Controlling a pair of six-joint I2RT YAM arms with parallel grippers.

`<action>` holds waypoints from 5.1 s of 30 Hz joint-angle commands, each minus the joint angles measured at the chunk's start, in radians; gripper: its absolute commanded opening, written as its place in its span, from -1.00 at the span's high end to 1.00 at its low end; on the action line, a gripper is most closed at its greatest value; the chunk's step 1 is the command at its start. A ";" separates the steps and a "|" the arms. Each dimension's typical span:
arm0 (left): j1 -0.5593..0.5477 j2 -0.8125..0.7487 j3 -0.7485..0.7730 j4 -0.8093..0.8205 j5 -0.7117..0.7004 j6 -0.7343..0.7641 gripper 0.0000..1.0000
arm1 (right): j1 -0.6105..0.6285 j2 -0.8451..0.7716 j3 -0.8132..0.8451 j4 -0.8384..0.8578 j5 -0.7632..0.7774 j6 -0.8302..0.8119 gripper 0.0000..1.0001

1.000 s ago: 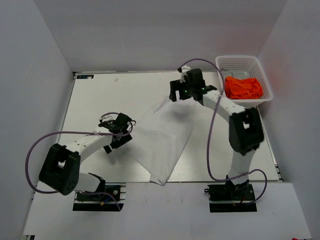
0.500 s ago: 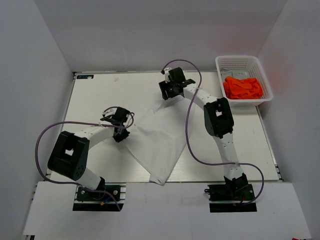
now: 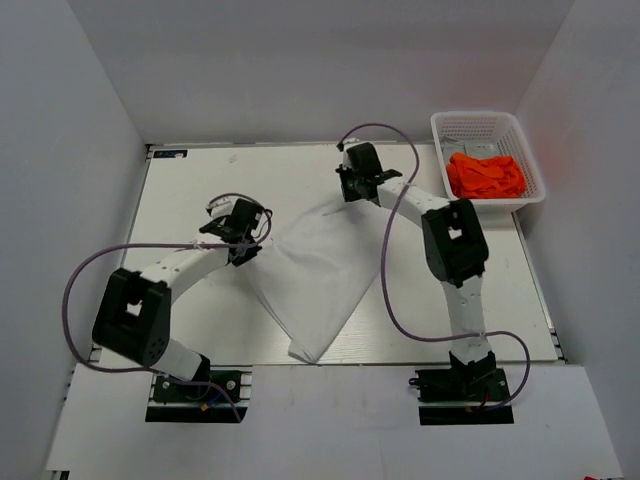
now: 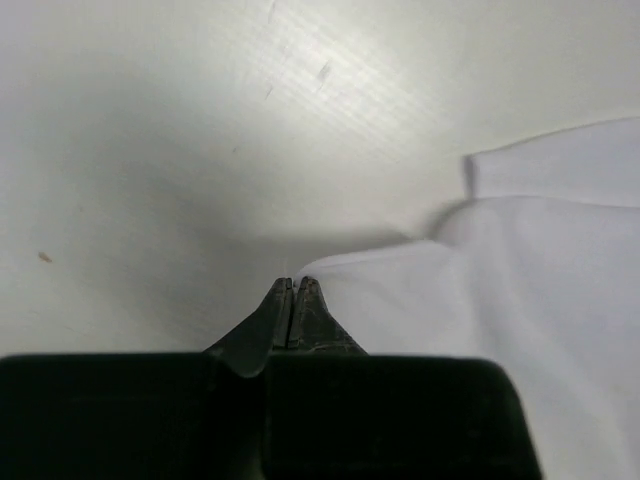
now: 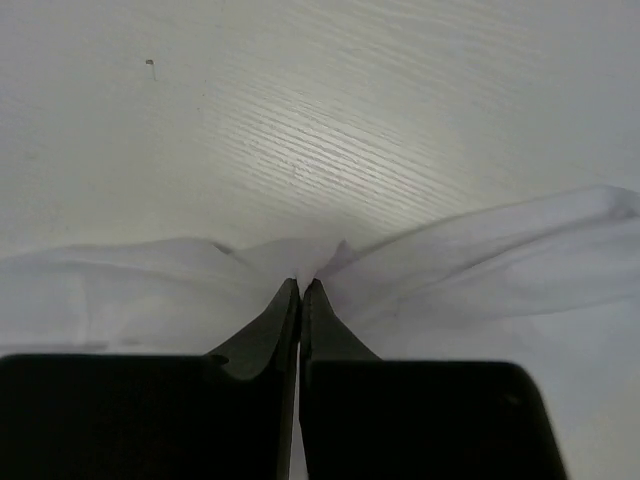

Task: Fold and stack the t-shirts
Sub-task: Flatten out the tshirt

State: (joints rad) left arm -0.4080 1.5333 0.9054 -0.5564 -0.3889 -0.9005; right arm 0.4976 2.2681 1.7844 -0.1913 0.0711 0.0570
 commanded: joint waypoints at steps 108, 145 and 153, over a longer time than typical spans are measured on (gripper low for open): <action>0.107 -0.024 -0.103 -0.047 0.145 -0.003 -0.98 | -0.156 -1.185 -1.209 0.193 0.271 0.504 -0.81; 0.107 -0.143 -0.128 0.208 0.286 0.132 1.00 | -0.176 -0.832 -1.047 0.121 0.259 0.486 1.00; 0.107 -0.384 0.108 0.220 0.247 0.192 1.00 | -0.177 -1.099 -0.881 0.098 0.360 0.392 1.00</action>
State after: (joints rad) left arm -0.2966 1.2858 0.9146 -0.3779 -0.1108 -0.7467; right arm 0.3214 1.2705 0.8040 -0.1184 0.3374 0.4896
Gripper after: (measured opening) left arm 0.025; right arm 0.012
